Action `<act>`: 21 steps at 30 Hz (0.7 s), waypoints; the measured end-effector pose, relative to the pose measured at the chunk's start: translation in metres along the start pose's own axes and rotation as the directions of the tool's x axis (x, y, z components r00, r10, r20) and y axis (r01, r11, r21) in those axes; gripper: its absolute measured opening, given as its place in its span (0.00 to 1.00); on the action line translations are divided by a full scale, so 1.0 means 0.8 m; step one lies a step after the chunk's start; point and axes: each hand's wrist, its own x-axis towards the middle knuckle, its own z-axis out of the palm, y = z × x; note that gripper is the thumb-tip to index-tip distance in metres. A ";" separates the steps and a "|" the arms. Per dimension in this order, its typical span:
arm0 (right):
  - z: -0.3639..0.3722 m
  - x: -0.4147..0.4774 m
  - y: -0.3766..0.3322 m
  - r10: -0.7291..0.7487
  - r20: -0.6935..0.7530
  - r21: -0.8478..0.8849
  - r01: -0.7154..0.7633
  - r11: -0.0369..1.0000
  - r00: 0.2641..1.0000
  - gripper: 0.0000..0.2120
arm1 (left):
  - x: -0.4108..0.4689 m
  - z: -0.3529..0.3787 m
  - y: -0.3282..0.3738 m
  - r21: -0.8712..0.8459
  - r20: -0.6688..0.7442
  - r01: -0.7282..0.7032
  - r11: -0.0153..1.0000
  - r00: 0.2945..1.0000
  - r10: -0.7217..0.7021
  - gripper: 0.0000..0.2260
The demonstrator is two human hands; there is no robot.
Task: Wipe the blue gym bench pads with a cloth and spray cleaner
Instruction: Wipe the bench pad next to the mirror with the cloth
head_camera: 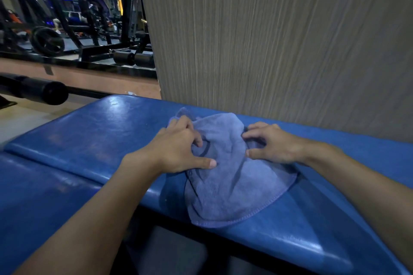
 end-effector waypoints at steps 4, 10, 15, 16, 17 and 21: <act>0.003 0.010 0.000 -0.053 0.036 -0.063 0.055 0.997 0.998 0.09 | 0.005 0.000 -0.005 -0.075 -0.028 -0.029 0.997 0.999 0.027 0.24; -0.001 0.004 -0.013 -0.171 -0.177 -0.079 0.159 0.984 0.969 0.09 | 0.000 0.001 0.005 -0.083 -0.184 0.000 0.997 0.983 -0.016 0.13; -0.049 -0.037 -0.037 -0.057 -0.518 0.422 0.313 0.851 0.854 0.06 | -0.017 -0.053 0.031 -0.489 -0.486 -0.219 0.844 0.872 -0.055 0.04; -0.059 -0.042 -0.046 -0.018 -0.564 0.493 0.354 0.795 0.826 0.06 | -0.019 -0.060 0.037 -0.578 -0.518 -0.264 0.772 0.850 -0.097 0.03; -0.068 -0.044 -0.053 0.033 -0.603 0.541 0.379 0.751 0.797 0.07 | -0.020 -0.064 0.043 -0.662 -0.520 -0.287 0.693 0.841 -0.148 0.03; -0.084 -0.039 -0.068 0.206 -0.582 0.665 0.314 0.678 0.787 0.11 | -0.024 -0.067 0.050 -0.824 -0.404 -0.236 0.516 0.882 -0.241 0.02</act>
